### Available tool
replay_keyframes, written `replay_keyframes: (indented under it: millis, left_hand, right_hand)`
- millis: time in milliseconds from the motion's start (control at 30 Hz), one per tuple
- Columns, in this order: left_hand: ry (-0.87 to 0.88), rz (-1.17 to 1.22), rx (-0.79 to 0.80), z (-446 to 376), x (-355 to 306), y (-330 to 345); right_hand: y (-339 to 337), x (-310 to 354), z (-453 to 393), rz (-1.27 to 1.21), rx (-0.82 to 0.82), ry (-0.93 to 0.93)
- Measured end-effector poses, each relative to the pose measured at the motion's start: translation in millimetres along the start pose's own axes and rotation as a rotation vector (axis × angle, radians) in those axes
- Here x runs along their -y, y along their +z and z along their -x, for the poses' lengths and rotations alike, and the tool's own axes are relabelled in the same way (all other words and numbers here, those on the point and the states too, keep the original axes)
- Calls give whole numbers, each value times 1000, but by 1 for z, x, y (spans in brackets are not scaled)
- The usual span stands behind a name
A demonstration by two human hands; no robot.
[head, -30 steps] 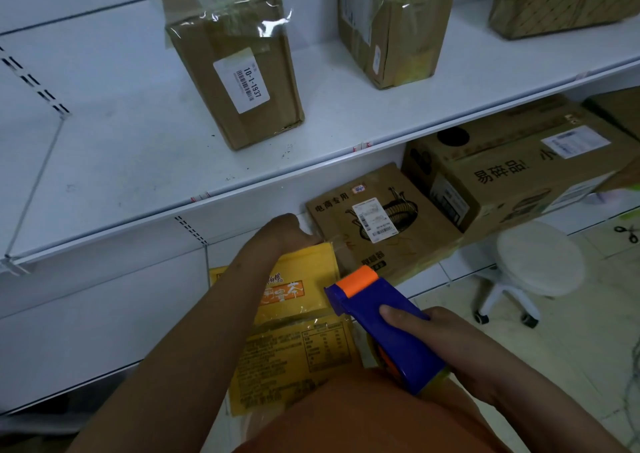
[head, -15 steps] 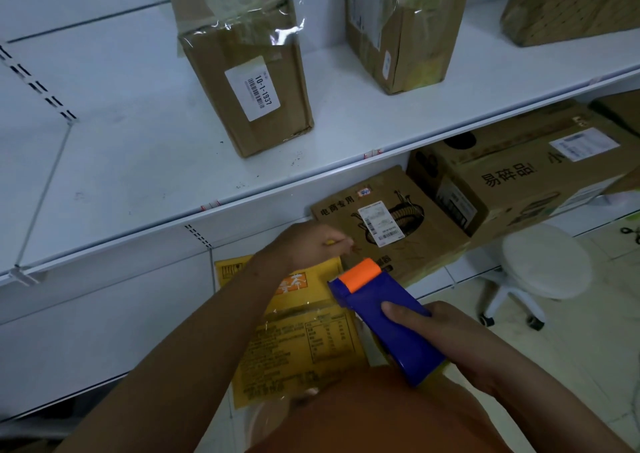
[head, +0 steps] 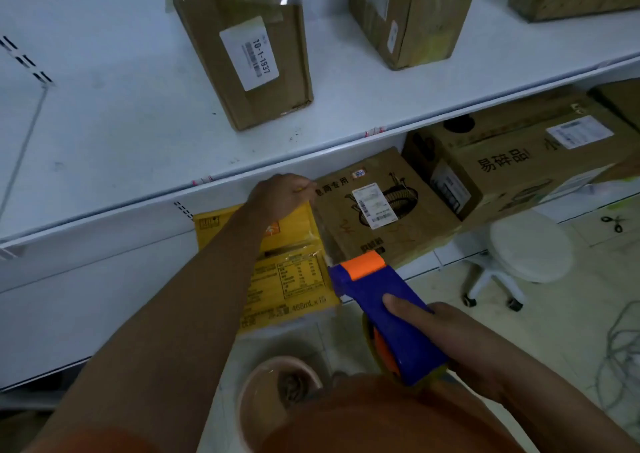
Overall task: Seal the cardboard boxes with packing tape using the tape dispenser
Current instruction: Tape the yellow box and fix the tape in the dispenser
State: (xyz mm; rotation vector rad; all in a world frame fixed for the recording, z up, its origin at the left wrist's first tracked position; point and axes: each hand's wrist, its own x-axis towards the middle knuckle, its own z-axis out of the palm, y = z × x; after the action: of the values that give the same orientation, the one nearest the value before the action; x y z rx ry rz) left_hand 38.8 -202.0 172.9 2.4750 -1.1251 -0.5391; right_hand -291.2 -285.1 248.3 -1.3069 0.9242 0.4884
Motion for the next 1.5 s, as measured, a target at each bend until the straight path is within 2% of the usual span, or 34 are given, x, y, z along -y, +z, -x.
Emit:
replay_keyframes:
  millis: [167,367,500,533,600,700,800,1033,1133,1200,1300,1400,1500]
  left_hand:
    - [3,-32,8,-8,3,-1]
    - [80,-265,-201,-8,-1,5]
    - [-58,-371,-148,-1,-11,13]
    - [-52,-344,-160,8,-12,15]
    - [93,-321,-167,34,-11,18]
    - [261,-270,-34,69,-5,18]
    - [254,-139,100,78,-9,5]
    - [247,-270,313,95,-27,3]
    - [279,-281,271,101,-21,11]
    - [264,-258,246,101,-15,9]
    - [197,-231,205,95,-12,2]
    - [86,-206,117,101,-9,7]
    - [60,-208,41,109,-3,17]
  right_hand:
    - [15,-21,6,-16,10,60]
    - [27,-25,-9,-28,26,62]
    - [31,-33,-12,-43,-42,21]
    - [33,-35,-13,-14,-71,0]
    - [38,-38,-14,55,-133,-40]
    - [43,-40,-15,64,-140,-61]
    - [43,-41,-18,75,-125,-97]
    - [47,-45,-22,56,-139,-120]
    - [49,-50,-23,141,-163,-144]
    - [51,-47,-26,112,-147,-164]
    - [54,-36,-31,-9,-98,-174]
    - [58,-32,-38,4,-84,-183]
    - [62,-34,-38,-20,-48,-120]
